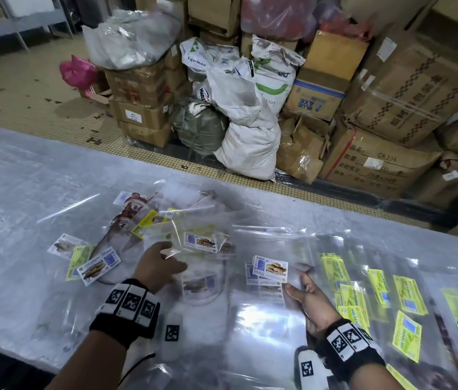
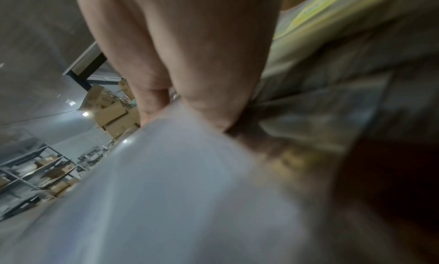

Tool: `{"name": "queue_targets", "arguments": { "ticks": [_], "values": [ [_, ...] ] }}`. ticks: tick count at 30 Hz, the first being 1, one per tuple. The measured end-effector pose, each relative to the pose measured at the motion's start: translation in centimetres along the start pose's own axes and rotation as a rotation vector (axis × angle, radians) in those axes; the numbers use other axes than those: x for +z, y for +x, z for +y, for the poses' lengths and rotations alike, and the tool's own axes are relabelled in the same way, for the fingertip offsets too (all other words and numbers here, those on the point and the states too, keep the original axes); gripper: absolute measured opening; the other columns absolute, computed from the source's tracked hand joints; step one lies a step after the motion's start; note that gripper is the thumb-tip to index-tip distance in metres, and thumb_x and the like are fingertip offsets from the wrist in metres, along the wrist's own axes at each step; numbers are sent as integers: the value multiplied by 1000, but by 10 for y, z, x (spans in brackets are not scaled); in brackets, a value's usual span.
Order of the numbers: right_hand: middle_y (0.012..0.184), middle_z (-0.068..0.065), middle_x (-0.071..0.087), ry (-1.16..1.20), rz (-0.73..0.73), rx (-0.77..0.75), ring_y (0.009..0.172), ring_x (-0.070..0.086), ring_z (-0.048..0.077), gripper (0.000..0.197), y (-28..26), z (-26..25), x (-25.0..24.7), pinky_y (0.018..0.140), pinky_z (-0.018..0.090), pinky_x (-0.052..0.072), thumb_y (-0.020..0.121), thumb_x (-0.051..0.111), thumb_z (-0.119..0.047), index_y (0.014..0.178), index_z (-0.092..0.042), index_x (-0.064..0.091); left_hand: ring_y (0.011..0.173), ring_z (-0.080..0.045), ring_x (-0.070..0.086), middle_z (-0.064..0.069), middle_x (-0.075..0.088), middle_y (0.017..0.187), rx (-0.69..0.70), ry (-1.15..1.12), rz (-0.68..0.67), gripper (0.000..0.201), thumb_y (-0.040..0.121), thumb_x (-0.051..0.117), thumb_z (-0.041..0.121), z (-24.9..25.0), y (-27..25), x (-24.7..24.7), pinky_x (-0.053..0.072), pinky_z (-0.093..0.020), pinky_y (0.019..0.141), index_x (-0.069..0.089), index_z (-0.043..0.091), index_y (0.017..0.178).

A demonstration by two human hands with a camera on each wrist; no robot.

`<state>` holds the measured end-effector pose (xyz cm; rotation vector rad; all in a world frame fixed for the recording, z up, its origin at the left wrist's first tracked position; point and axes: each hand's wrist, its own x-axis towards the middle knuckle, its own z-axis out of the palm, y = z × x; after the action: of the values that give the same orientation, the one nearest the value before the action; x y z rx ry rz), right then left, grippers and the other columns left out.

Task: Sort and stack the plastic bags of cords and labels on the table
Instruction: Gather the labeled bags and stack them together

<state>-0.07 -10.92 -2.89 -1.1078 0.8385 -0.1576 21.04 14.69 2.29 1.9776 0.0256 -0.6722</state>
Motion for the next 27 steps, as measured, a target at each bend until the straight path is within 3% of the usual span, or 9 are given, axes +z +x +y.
{"name": "queue_targets", "arguments": {
  "ticks": [3, 5, 7, 10, 15, 19, 22, 24, 27],
  "values": [
    [128, 7, 67, -7, -12, 4, 118, 64, 20, 47, 0, 0, -2, 100, 26, 50, 94, 50, 13, 129, -17, 58, 79, -29, 59, -16, 59, 89, -33, 160, 5, 79, 72, 81, 4, -12, -7, 0, 51, -37, 74, 41, 3, 140],
    [124, 6, 70, 7, -19, 9, 118, 63, 22, 47, -1, -1, -1, 106, 32, 45, 94, 49, 13, 127, -20, 58, 114, -36, 51, -20, 50, 121, -67, 496, 35, 81, 73, 81, 35, -18, -12, 5, 45, -41, 96, 40, 8, 138],
    [114, 2, 74, 12, -15, 12, 112, 65, 20, 47, -3, -3, 0, 103, 30, 45, 94, 48, 14, 123, -22, 59, 126, -40, 37, -19, 34, 135, -107, 608, 61, 73, 81, 67, 53, -19, -17, 13, 38, -46, 103, 39, 12, 134],
    [118, 3, 73, -8, -7, 15, 117, 63, 22, 48, -1, -2, -1, 105, 31, 43, 94, 49, 13, 127, -21, 58, 124, -40, 35, -16, 27, 135, -120, 583, 119, 67, 84, 60, 53, -22, -15, 27, 36, -51, 104, 34, 14, 132],
    [116, -3, 73, -6, 1, 14, 115, 63, 18, 46, -1, -3, -1, 100, 28, 45, 94, 50, 12, 122, -24, 60, 119, -32, 36, -7, 31, 124, -88, 477, 192, 61, 70, 73, 39, -25, -9, 32, 36, -47, 102, 38, 26, 118],
    [119, 4, 72, 22, -2, 13, 120, 62, 24, 49, 1, 1, -3, 111, 38, 40, 93, 50, 14, 131, -16, 56, 101, -25, 54, 1, 54, 98, 68, 300, 209, 37, 75, 72, 20, -16, -12, 31, 40, -35, 89, 44, 23, 99],
    [116, 3, 74, 9, -4, 15, 109, 67, 19, 44, 0, -1, -2, 104, 31, 46, 93, 50, 14, 125, -16, 58, 80, -29, 66, -1, 63, 81, 176, 136, 165, 20, 82, 64, 11, -12, -11, 28, 52, -36, 74, 51, 24, 88],
    [114, 2, 74, -4, -5, 26, 105, 69, 15, 44, 0, -1, -3, 97, 27, 51, 94, 50, 13, 126, -17, 58, 71, -30, 70, -4, 63, 82, 190, 71, 80, 19, 85, 64, 7, -7, -10, 21, 52, -33, 61, 56, 22, 92],
    [114, 6, 74, -6, -11, 23, 113, 65, 23, 44, -2, -3, -2, 107, 37, 44, 93, 50, 13, 131, -11, 56, 52, -21, 68, -7, 54, 70, 184, -49, -40, 18, 86, 68, 4, 5, -10, 8, 43, -24, 44, 61, 13, 100]
  ]
}}
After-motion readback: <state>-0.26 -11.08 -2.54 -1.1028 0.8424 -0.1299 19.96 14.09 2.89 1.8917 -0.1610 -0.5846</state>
